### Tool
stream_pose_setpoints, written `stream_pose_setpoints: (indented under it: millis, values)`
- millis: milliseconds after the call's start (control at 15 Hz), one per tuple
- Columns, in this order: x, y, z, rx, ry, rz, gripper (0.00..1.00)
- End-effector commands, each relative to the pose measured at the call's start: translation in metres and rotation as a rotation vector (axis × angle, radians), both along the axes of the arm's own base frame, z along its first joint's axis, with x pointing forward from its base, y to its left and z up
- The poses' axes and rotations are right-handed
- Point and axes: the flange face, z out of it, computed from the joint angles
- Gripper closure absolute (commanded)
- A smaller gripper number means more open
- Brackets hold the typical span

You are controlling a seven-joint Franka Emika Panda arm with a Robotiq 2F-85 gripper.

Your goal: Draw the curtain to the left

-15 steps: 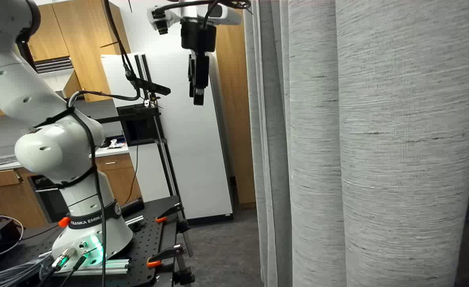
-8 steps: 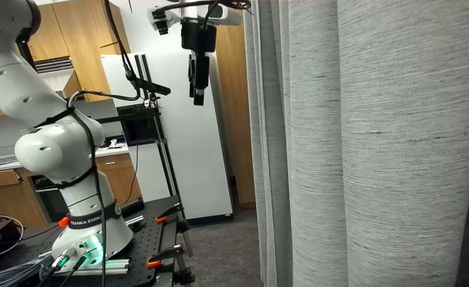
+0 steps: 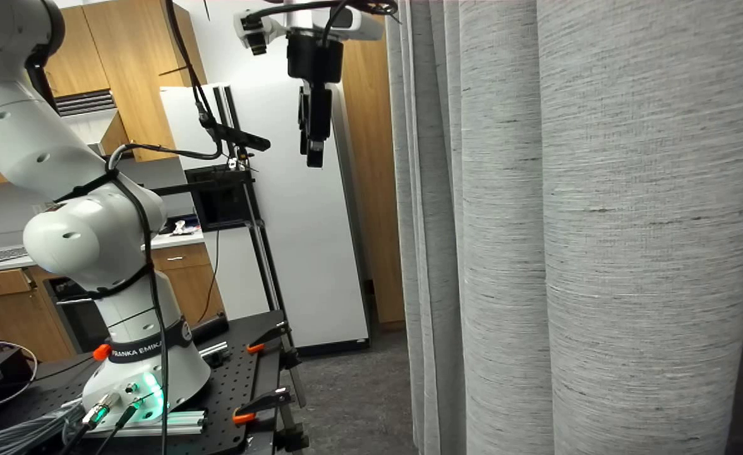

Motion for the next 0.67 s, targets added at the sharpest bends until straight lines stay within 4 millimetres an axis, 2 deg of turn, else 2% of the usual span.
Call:
stream_pose_setpoints:
  millis: [0, 267, 600]
  values:
    - [0.0, 0.0, 0.001, 0.0, 0.001, 0.0, 0.0]
    - [-0.001, -0.014, 0.007, 0.011, -0.024, -0.017, 0.0]
    - [-0.006, -0.047, 0.024, 0.01, -0.067, -0.096, 0.0]
